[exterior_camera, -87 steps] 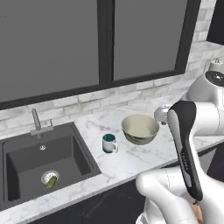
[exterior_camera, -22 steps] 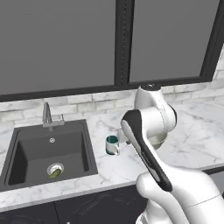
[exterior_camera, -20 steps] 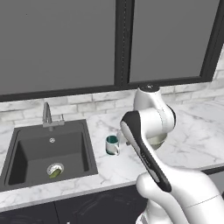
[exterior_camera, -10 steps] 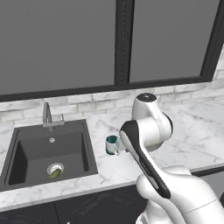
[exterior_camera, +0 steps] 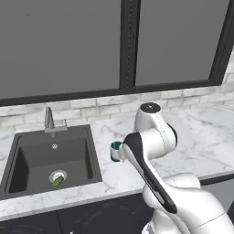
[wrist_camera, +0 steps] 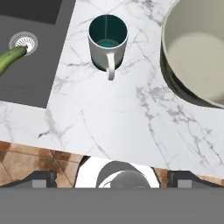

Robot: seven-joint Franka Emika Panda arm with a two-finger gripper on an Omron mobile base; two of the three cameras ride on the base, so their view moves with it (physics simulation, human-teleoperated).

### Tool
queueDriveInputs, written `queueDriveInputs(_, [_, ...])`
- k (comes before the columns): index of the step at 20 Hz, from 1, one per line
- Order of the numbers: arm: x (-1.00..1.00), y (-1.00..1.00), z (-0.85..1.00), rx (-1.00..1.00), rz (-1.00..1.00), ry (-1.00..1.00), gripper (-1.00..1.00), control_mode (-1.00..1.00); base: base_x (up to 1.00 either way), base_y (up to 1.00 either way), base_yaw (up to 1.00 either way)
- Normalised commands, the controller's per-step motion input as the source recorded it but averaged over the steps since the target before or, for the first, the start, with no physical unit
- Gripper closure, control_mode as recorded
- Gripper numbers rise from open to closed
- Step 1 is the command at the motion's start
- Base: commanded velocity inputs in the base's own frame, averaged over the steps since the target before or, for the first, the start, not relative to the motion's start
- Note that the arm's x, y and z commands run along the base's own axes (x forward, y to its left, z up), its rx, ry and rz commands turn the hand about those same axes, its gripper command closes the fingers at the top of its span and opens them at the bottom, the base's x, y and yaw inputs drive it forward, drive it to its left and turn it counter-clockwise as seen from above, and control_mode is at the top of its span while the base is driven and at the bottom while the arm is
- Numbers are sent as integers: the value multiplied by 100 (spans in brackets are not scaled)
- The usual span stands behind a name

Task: Clear the mugs and bowl far away from the sink.

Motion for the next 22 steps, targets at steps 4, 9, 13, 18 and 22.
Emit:
queueDriveInputs(4, [12,0,-25,0,0,-10,-100,-100,0,0,0])
queueDriveInputs(9, [18,0,-17,0,0,-11,-100,-100,0,0,0])
queueDriveInputs(13, [22,2,-5,0,0,-9,-100,-100,0,0,0])
queueDriveInputs(18, [23,7,0,0,0,-4,-100,-100,0,0,0])
queueDriveInputs(22, [22,6,-5,1,0,0,-100,-100,0,0,0])
